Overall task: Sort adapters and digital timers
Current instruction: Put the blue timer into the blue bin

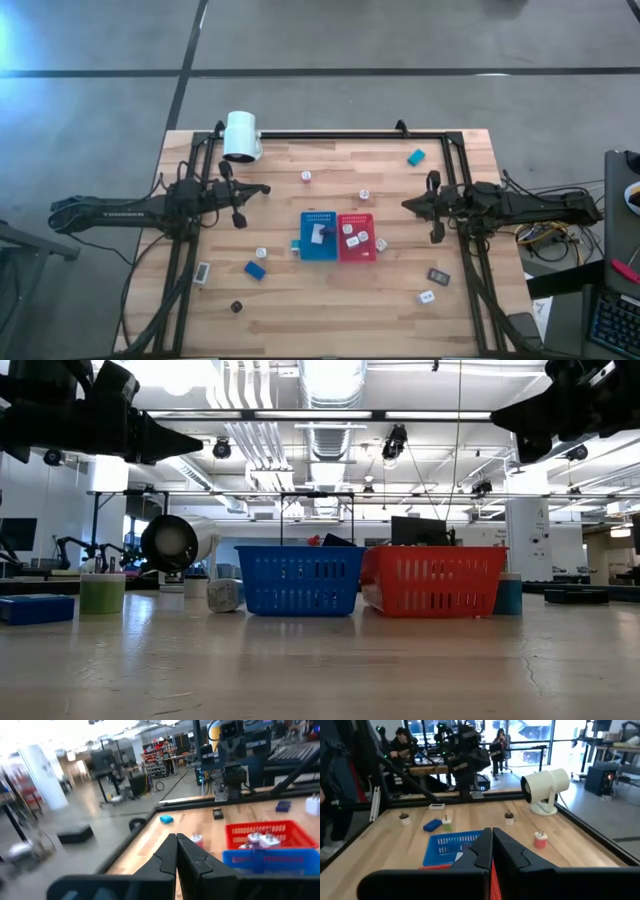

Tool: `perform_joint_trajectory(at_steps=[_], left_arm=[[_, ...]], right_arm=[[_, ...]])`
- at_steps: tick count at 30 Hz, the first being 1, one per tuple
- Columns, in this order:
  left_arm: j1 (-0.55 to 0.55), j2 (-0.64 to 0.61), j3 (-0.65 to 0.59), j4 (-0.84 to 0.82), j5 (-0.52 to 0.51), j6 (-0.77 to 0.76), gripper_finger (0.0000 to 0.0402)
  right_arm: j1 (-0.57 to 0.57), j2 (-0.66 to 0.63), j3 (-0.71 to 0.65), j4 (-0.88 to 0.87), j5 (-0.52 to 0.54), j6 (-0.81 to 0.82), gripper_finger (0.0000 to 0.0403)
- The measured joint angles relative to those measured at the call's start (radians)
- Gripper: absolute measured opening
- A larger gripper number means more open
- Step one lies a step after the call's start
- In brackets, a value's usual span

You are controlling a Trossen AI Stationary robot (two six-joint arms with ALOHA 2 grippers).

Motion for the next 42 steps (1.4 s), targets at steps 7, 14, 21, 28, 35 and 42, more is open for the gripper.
perform_joint_trajectory(at_steps=[7,14,21,28,35,42], left_arm=[[-0.001,-0.002,0.012,0.03,0.011,0.007,0.0007],[-0.019,0.013,0.15,-0.173,0.137,-0.161,0.0007],[-0.144,0.153,0.384,-0.609,0.159,-0.259,0.0007],[-0.353,0.331,0.518,-0.838,0.06,-0.363,0.0007],[-0.523,0.474,0.537,-0.98,-0.115,-0.584,0.0015],[-0.626,0.595,0.534,-0.996,-0.103,-0.596,0.0093]], right_arm=[[0.0,0.018,0.0,0.002,-0.046,-0.035,0.0008],[0.001,0.02,-0.001,0.003,-0.047,-0.031,0.0008],[0.001,0.02,-0.002,0.0,-0.05,-0.027,0.0008],[0.001,0.02,-0.003,0.0,-0.05,-0.012,0.0008],[0.001,0.02,-0.004,0.001,-0.05,-0.027,0.0008],[0.001,0.02,0.001,0.002,-0.05,-0.031,0.0008]])
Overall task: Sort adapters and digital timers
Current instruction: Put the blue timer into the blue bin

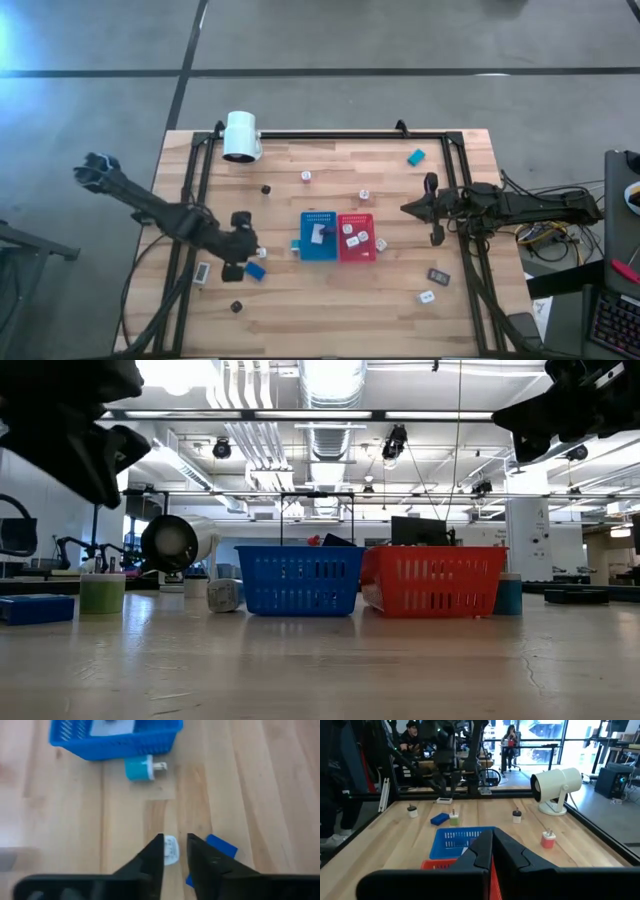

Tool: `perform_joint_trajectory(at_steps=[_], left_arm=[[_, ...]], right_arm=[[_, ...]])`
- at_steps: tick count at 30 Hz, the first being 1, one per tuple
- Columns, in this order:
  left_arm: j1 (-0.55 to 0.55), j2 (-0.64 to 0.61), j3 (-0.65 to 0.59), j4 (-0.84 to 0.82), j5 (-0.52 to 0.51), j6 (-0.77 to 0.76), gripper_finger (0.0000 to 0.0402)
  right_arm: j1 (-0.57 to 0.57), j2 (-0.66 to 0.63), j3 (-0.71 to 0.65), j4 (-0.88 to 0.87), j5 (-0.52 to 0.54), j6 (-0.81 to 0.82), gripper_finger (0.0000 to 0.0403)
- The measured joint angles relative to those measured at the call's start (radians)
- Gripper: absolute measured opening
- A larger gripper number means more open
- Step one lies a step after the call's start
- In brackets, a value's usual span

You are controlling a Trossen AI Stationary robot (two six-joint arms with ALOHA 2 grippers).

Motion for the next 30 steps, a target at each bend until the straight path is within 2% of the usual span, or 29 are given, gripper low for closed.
perform_joint_trajectory(at_steps=[5,10,18,21,30], left_arm=[[-0.034,0.065,0.0,0.011,0.027,0.038,0.0155],[-0.065,0.121,0.0,0.076,0.102,0.098,0.0186],[-0.076,0.213,-0.001,0.042,0.144,0.051,0.019],[-0.08,0.245,-0.001,0.042,0.169,0.082,0.019],[-0.08,0.316,-0.003,0.042,0.16,0.161,0.0191]], right_arm=[[0.0,0.001,0.0,0.0,0.0,0.001,0.0008],[0.0,0.001,0.0,0.0,0.0,0.016,0.0008],[0.0,0.001,0.0,0.0,0.001,0.052,0.0008],[0.0,0.001,0.0,0.0,0.001,0.056,0.0008],[0.0,0.001,-0.001,0.015,0.001,0.055,0.0008]])
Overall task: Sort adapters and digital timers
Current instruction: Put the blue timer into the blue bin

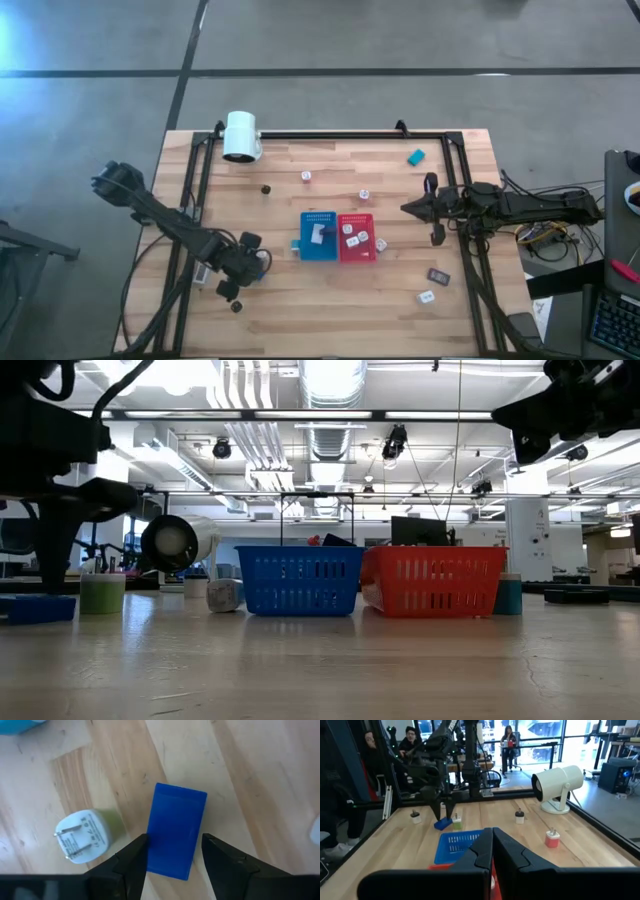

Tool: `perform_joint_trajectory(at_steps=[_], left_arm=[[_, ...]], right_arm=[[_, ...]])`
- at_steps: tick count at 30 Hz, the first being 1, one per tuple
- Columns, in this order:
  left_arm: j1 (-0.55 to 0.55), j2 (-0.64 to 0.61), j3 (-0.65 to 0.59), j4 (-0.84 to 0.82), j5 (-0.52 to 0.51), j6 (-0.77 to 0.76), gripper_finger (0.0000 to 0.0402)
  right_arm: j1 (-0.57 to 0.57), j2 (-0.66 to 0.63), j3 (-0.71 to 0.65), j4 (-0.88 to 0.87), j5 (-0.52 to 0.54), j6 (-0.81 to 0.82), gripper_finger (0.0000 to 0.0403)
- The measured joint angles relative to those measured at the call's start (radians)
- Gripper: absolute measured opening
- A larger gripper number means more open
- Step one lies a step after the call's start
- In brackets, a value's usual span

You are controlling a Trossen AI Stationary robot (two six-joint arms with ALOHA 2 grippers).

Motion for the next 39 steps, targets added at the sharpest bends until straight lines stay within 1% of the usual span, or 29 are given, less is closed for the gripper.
perform_joint_trajectory(at_steps=[7,16,19,21,24,27,30,35,37,39], left_arm=[[0.001,0.024,-0.007,0.0,-0.022,0.017,0.0191],[0.0,0.073,-0.002,0.002,-0.018,0.021,0.0188],[0.0,0.062,-0.003,0.003,-0.014,0.021,0.0172],[0.0,0.052,-0.006,0.004,0.0,0.02,0.0151],[0.001,0.045,-0.006,0.003,0.026,0.025,0.0108],[0.001,0.044,0.002,0.0,0.084,0.036,0.0058],[0.001,0.038,0.027,-0.007,0.111,0.058,0.0054],[0.002,-0.013,0.068,-0.012,0.097,0.128,0.0054],[0.007,-0.056,0.079,-0.011,0.071,0.146,0.0054],[0.013,-0.108,0.086,-0.002,0.022,0.166,0.0056]], right_arm=[[0.0,0.0,0.0,0.005,0.0,-0.002,0.0008],[0.0,0.0,-0.002,0.006,0.0,-0.002,0.0008],[0.0,0.0,-0.002,0.006,0.0,-0.003,0.0008],[0.0,0.0,-0.002,0.006,0.0,-0.006,0.0008],[0.0,0.0,-0.002,0.006,0.0,-0.006,0.0008],[0.0,0.0,-0.002,0.006,0.0,-0.006,0.0008],[0.0,0.0,-0.002,0.006,0.0,-0.007,0.0008],[0.0,0.0,-0.002,0.006,0.0,-0.011,0.0008],[0.0,0.0,-0.002,0.006,0.0,-0.011,0.0008],[0.0,0.001,-0.002,0.006,0.0,-0.011,0.0008]])
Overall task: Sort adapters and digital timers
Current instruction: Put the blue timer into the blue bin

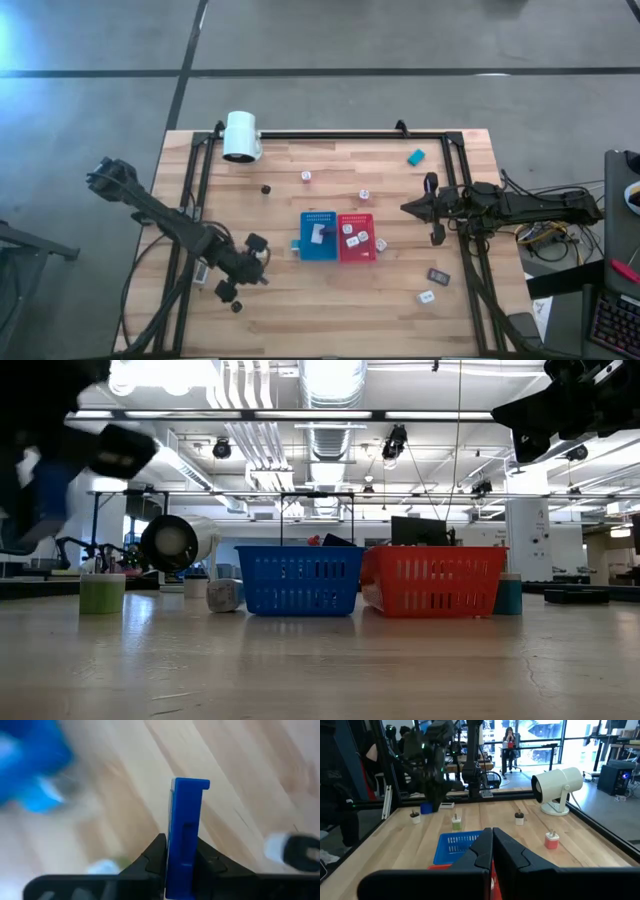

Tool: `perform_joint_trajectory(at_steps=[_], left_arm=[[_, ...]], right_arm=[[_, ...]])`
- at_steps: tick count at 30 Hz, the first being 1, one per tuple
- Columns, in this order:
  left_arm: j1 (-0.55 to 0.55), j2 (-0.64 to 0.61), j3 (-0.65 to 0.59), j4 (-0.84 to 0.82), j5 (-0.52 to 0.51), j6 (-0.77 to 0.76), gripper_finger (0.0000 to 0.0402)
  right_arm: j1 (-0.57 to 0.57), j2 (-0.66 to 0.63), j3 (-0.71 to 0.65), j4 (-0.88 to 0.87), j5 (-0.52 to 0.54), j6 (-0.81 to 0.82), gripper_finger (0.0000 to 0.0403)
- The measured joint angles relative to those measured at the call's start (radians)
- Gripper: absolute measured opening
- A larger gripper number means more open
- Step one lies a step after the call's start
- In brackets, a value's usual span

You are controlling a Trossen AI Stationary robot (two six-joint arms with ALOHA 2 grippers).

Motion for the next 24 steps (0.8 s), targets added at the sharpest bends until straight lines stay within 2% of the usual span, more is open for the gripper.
perform_joint_trajectory(at_steps=[7,10,13,19,24], left_arm=[[0.006,-0.28,-0.04,0.073,-0.194,0.143,0.0056],[0.012,-0.429,-0.092,0.179,-0.321,0.231,0.0057],[0.046,-0.574,-0.166,0.324,-0.401,0.308,0.0057],[0.184,-0.817,-0.347,0.56,-0.41,0.303,0.0057],[0.323,-0.97,-0.483,0.62,-0.395,0.161,0.0057]], right_arm=[[0.0,0.0,0.0,0.0,0.0,-0.014,0.0008],[0.0,0.0,0.0,0.0,0.001,-0.018,0.0008],[0.0,0.0,0.0,0.0,0.001,-0.018,0.0008],[0.0,0.0,0.0,0.001,0.001,-0.018,0.0008],[0.0,0.0,0.0,0.002,0.003,-0.023,0.0008]])
